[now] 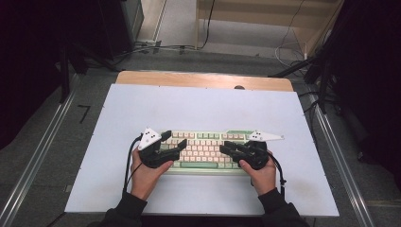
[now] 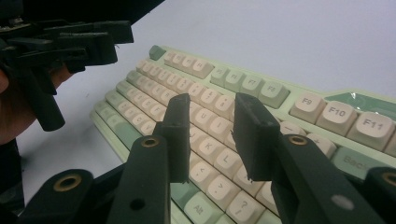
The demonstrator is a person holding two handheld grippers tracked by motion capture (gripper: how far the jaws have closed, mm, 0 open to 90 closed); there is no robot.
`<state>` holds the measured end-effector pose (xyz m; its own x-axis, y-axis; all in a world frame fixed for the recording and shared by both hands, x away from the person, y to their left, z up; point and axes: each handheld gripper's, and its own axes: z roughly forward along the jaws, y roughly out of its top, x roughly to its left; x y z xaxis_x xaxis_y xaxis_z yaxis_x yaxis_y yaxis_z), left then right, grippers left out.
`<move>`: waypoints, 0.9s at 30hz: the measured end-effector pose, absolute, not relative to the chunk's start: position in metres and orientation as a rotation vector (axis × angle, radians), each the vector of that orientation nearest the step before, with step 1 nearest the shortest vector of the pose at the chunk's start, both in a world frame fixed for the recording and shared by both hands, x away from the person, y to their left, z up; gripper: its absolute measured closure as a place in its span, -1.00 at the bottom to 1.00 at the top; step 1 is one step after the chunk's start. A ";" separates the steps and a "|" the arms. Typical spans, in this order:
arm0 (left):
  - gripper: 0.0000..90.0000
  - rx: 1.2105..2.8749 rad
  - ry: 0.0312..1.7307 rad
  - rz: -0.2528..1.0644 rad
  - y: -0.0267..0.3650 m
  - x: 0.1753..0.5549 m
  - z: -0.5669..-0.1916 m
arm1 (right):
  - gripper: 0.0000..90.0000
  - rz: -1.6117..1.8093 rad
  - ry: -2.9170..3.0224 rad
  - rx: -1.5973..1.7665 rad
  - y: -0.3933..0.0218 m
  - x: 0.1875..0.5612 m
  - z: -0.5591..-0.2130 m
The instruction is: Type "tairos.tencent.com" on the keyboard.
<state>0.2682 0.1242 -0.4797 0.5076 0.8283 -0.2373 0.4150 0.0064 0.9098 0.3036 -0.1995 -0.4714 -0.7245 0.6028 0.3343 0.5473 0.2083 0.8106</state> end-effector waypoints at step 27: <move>1.00 1.789 1.092 0.331 0.101 0.280 -0.491 | -0.31 1.408 2.332 1.187 -0.242 0.300 -0.471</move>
